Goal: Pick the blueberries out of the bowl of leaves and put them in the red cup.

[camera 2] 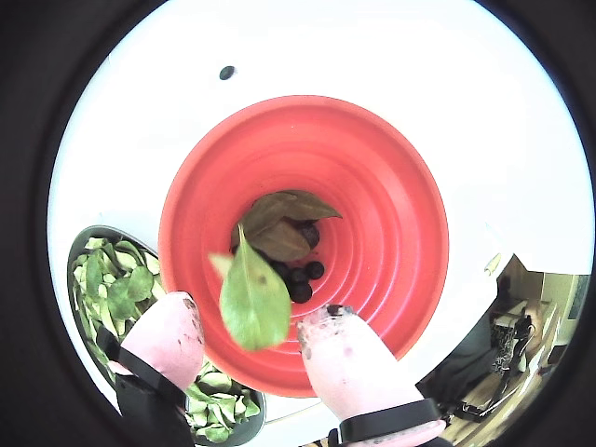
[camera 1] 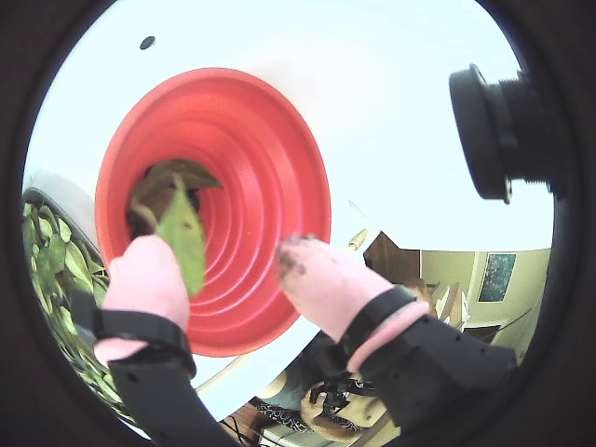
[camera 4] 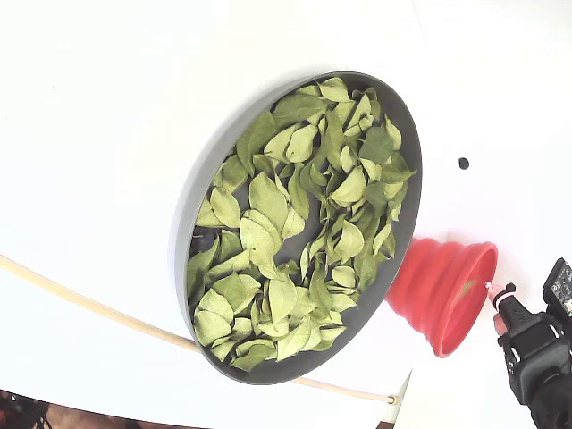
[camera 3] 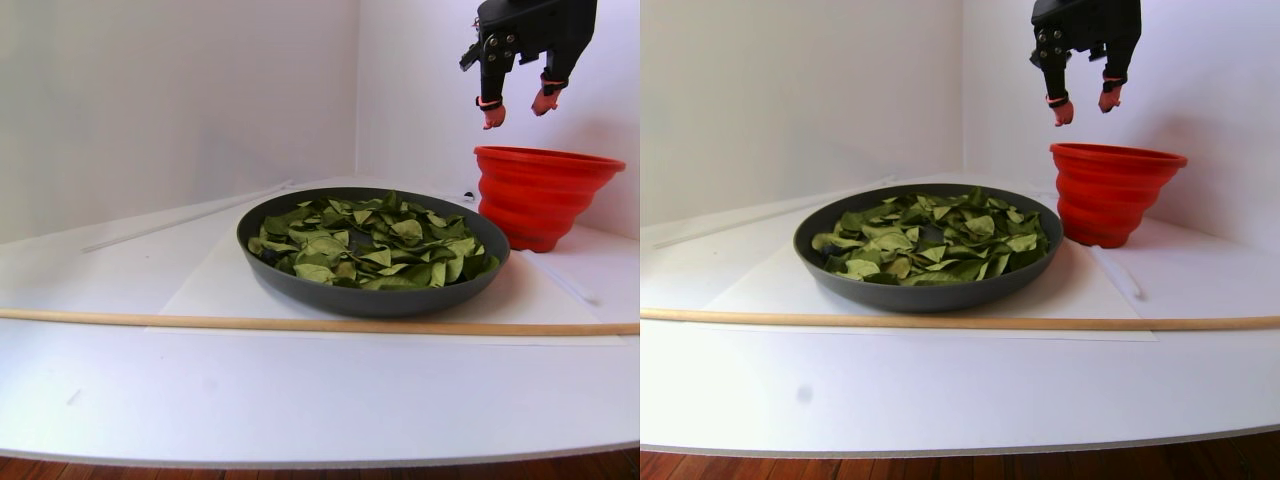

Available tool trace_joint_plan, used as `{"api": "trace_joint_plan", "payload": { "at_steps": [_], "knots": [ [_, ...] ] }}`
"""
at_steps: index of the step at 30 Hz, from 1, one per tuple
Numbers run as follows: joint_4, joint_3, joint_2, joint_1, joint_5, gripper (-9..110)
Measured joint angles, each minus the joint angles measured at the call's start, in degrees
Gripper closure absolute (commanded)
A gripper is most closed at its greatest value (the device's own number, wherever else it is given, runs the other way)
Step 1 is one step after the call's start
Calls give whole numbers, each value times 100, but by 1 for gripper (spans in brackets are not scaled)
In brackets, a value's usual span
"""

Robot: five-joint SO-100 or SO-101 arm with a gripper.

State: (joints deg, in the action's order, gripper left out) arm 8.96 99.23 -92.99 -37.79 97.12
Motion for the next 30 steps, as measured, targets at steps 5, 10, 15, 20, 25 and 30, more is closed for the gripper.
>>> {"api": "trace_joint_plan", "payload": {
  "at_steps": [5, 10, 15, 20, 25, 30],
  "knots": [
    [0, 0, 0, 0, -79, 81],
    [79, 0, 0, 70, -97, 82],
    [185, 53, 0, 246, -185, 82],
    [246, 211, -193, 413, -211, 83],
    [325, 352, -439, 554, -255, 83],
    [396, 554, -694, 712, -220, 83]
  ]
}}
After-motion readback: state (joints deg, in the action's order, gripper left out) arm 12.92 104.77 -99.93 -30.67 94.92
